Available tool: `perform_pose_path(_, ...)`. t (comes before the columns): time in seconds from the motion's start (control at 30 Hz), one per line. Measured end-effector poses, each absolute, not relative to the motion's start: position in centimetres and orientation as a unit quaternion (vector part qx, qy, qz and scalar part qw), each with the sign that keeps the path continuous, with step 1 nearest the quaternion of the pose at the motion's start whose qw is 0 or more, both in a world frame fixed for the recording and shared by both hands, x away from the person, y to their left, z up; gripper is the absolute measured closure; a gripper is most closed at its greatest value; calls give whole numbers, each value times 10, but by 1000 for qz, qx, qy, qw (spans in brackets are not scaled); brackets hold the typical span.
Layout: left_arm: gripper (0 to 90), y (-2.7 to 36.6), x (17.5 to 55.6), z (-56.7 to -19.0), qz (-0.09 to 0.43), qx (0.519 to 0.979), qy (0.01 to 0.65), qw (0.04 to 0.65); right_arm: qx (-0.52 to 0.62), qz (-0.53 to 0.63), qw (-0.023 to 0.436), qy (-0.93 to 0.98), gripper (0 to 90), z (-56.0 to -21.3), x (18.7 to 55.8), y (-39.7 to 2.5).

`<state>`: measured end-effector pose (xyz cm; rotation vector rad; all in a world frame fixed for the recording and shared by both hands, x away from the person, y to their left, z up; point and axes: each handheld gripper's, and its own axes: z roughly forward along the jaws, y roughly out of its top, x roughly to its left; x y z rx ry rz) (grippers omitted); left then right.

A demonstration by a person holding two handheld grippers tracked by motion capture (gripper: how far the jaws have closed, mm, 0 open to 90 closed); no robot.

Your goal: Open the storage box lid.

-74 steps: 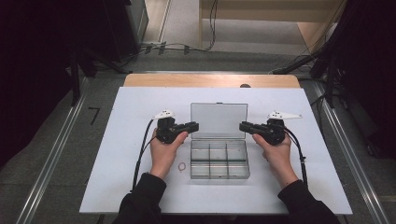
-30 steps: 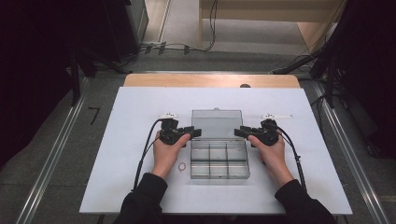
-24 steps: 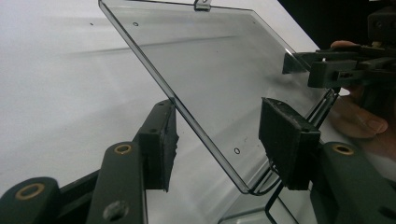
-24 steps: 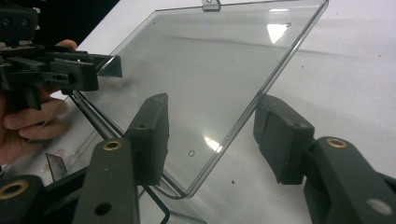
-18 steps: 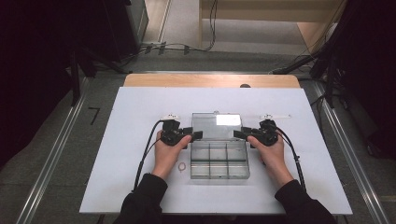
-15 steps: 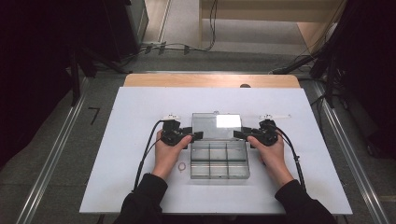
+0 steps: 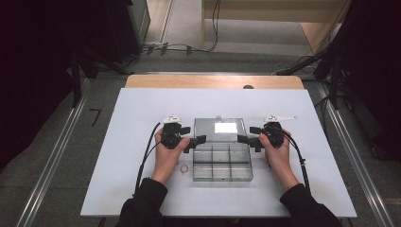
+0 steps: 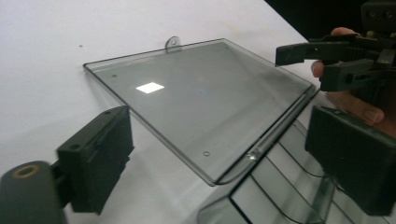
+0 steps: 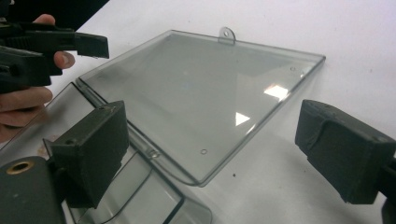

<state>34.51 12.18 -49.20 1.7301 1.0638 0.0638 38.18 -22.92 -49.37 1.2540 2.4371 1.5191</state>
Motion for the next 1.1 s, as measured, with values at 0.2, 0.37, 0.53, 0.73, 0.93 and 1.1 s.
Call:
perform_pose_path(0.2, 0, 124, 336, -485, 33, 729, 425, 536, 374, 487, 31, 789, 0, -482, 371, -230)
perform_pose_path(0.37, 0, 128, 327, -479, 45, 732, 418, 536, 355, 488, 54, 796, 0, -476, 361, -234)
perform_pose_path(0.53, 0, 131, 319, -476, 51, 736, 411, 536, 347, 487, 60, 799, 0, -475, 353, -240)
perform_pose_path(0.73, 0, 134, 312, -476, 57, 740, 402, 536, 344, 487, 73, 800, 0, -476, 342, -247)
perform_pose_path(0.93, 0, 136, 304, -476, 61, 741, 397, 537, 340, 490, 81, 799, 0, -471, 332, -255)
perform_pose_path(1.1, 0, 139, 299, -477, 65, 743, 396, 537, 337, 489, 81, 800, 0, -471, 326, -262)
